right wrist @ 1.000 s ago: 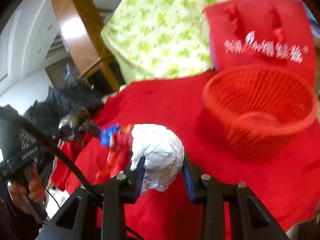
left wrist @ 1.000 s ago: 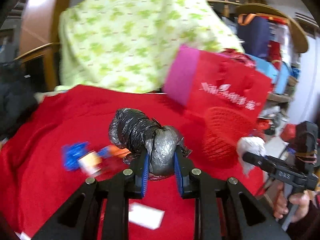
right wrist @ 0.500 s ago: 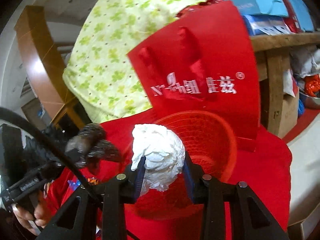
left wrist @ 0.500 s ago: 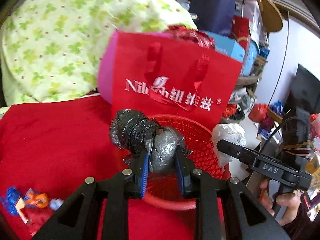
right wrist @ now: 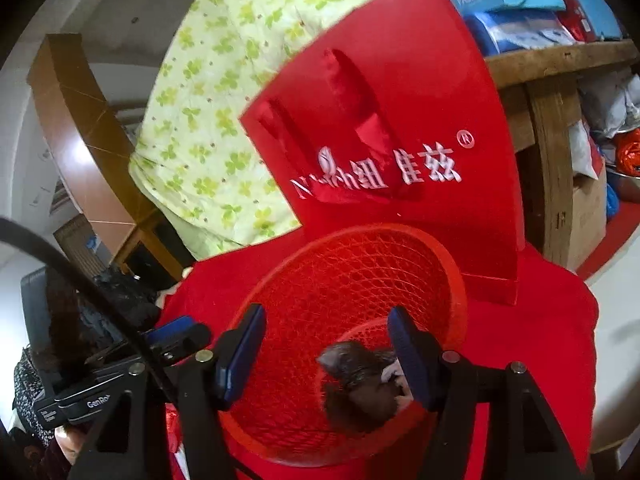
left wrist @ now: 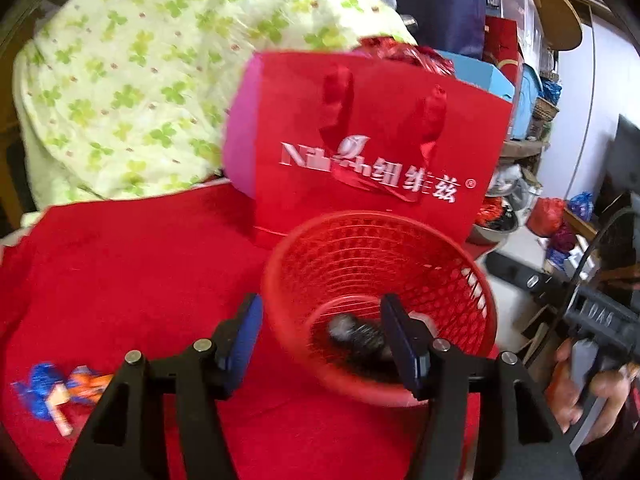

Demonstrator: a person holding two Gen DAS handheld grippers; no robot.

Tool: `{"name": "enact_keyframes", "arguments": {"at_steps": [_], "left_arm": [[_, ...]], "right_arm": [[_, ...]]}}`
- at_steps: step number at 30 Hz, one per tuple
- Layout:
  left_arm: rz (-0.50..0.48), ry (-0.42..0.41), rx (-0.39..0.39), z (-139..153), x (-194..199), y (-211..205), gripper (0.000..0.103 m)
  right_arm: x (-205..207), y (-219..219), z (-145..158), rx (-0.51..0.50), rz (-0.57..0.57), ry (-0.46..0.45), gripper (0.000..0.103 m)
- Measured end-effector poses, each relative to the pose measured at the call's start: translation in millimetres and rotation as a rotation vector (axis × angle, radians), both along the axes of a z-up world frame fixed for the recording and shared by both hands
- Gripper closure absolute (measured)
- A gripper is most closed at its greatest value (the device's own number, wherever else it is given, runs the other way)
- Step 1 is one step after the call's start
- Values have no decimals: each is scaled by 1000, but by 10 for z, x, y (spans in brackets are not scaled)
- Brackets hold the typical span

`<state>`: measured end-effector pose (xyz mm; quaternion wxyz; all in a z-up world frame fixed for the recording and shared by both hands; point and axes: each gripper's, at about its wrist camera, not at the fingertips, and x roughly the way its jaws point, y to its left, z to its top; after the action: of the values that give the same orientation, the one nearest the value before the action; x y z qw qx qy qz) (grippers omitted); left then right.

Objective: Collect trash
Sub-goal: 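Carry both held items over the red mesh basket and open both tools, then move both open tools back over the table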

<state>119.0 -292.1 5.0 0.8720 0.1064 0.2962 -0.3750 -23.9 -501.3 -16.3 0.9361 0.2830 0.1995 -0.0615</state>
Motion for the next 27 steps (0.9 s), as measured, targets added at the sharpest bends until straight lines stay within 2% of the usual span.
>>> {"name": "enact_keyframes", "arguments": {"at_steps": [4, 8, 11, 15, 20, 27], "left_arm": [[84, -22, 12, 34, -53, 649, 39], [233, -31, 35, 0, -108, 1459, 38], [348, -64, 70, -48, -191, 2043, 38], [489, -56, 74, -145, -254, 2747, 38], [571, -9, 47, -368, -280, 3200, 38], [585, 61, 39, -750, -322, 3340, 38]], "right_arm": [[-159, 337, 207, -81, 35, -49, 35], [-276, 792, 390, -144, 117, -89, 36], [-252, 1176, 437, -168, 194, -84, 35], [-118, 1686, 356, -182, 313, -39, 36], [111, 2223, 102, -167, 442, 32, 35], [431, 2748, -439, -128, 590, 163, 35]]}}
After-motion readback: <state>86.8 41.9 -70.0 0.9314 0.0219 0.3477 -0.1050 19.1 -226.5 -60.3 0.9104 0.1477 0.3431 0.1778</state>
